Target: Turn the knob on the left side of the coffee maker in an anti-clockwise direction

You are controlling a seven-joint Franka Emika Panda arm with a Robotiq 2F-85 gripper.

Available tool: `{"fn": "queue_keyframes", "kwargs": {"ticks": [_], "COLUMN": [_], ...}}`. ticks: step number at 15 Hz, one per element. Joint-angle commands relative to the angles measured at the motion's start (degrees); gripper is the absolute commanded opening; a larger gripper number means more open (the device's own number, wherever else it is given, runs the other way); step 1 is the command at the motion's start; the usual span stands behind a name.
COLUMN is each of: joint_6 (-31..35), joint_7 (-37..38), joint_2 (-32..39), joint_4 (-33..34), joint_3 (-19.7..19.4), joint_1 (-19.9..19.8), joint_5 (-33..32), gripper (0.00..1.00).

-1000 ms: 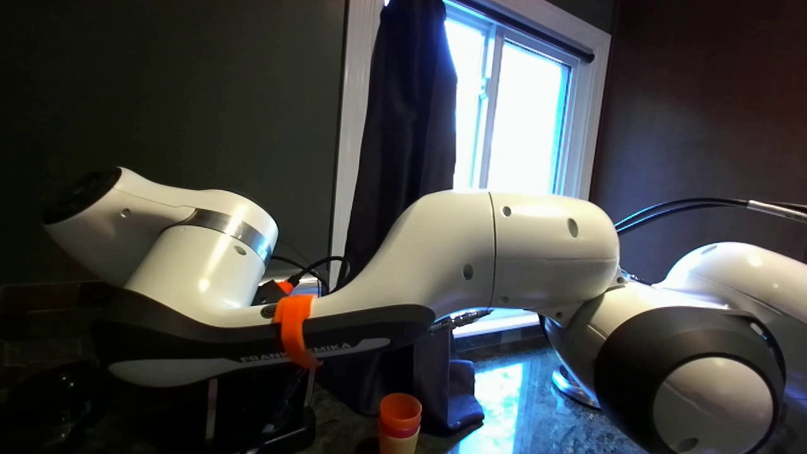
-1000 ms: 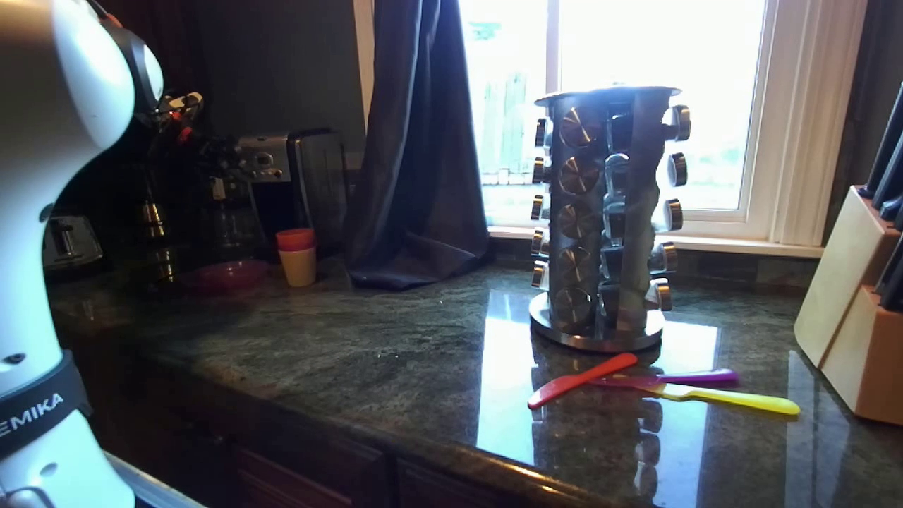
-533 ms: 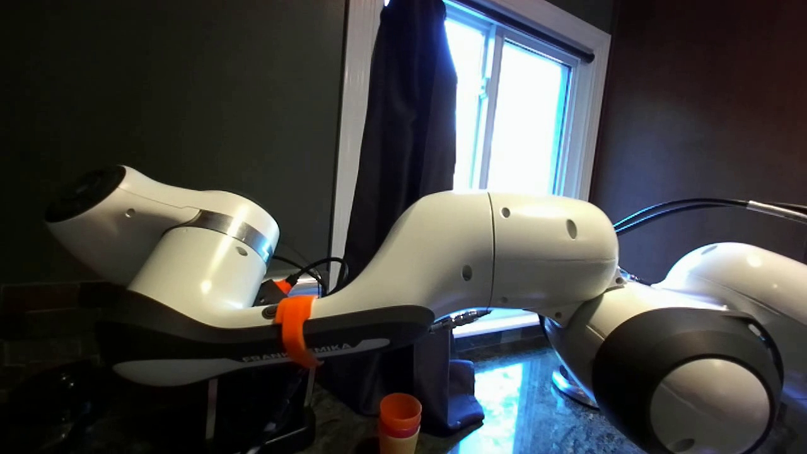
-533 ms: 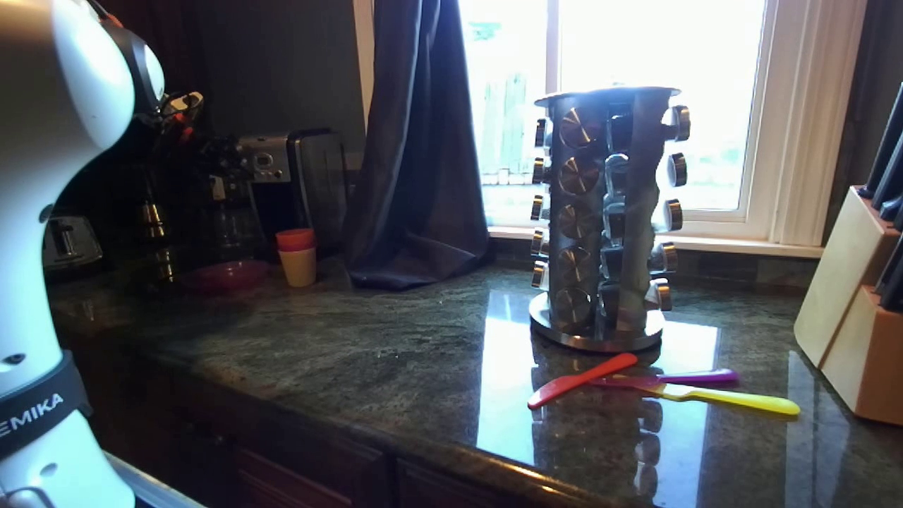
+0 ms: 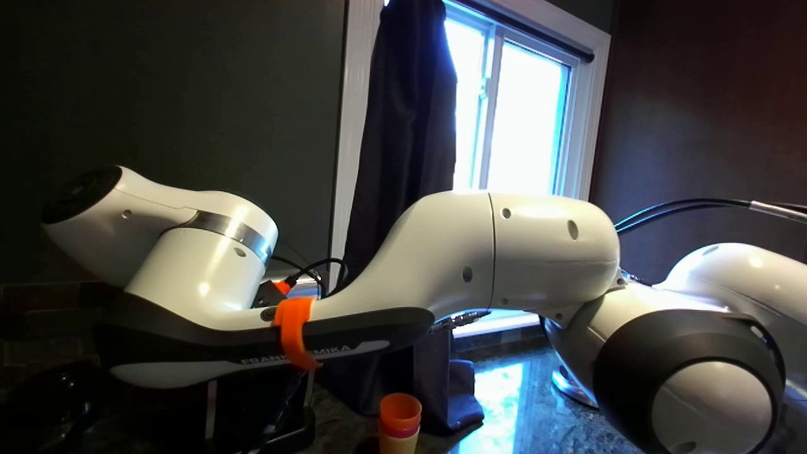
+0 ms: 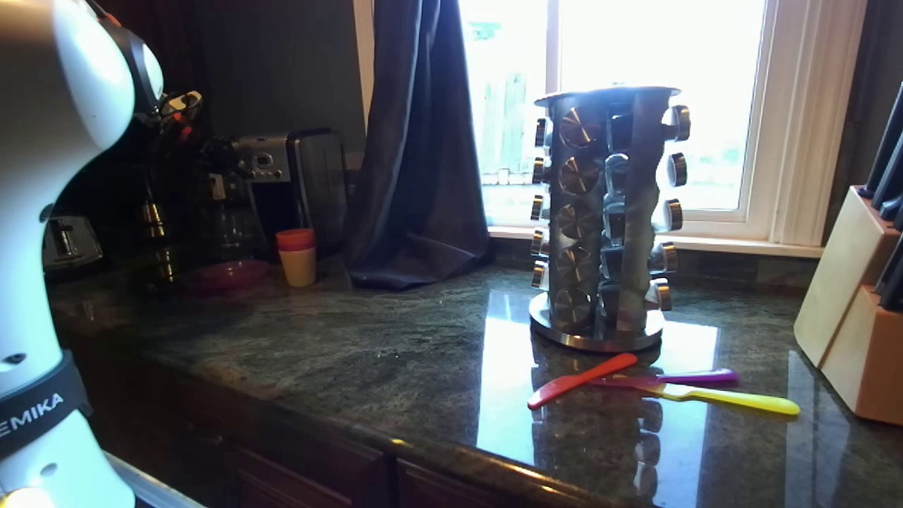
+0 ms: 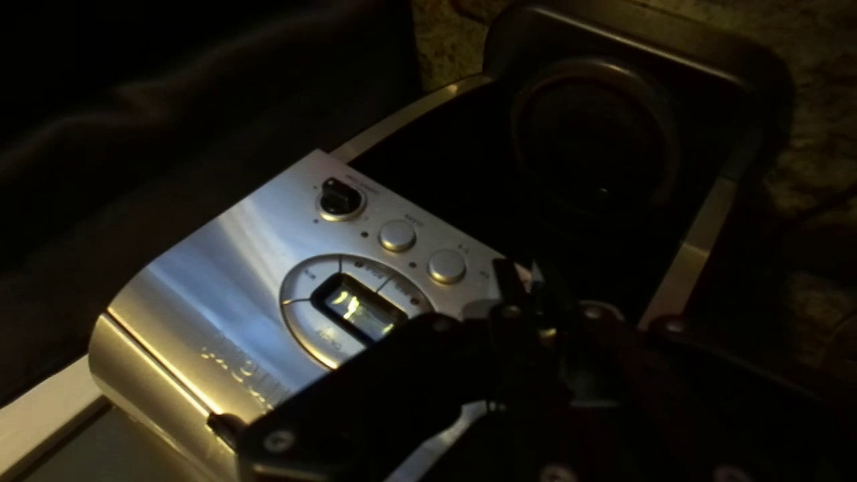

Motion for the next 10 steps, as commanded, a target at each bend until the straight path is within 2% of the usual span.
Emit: {"fn": "queue_keyframes", "kwargs": {"ticks": [1, 6, 10], "joint_6": [-0.4, -0.3, 0.4], "joint_7": [1.7, 2.7, 1.0], "joint_2": [1.6, 1.9, 2.7], "joint_4": [1.4, 1.4, 0.8], "joint_3": [-0.9, -2.1, -4.7], "joint_1": [0.5, 0.8, 2.3], "joint_5": [-0.5, -1.1, -3.9], "gripper": [0.04, 0.02, 0.02]}}
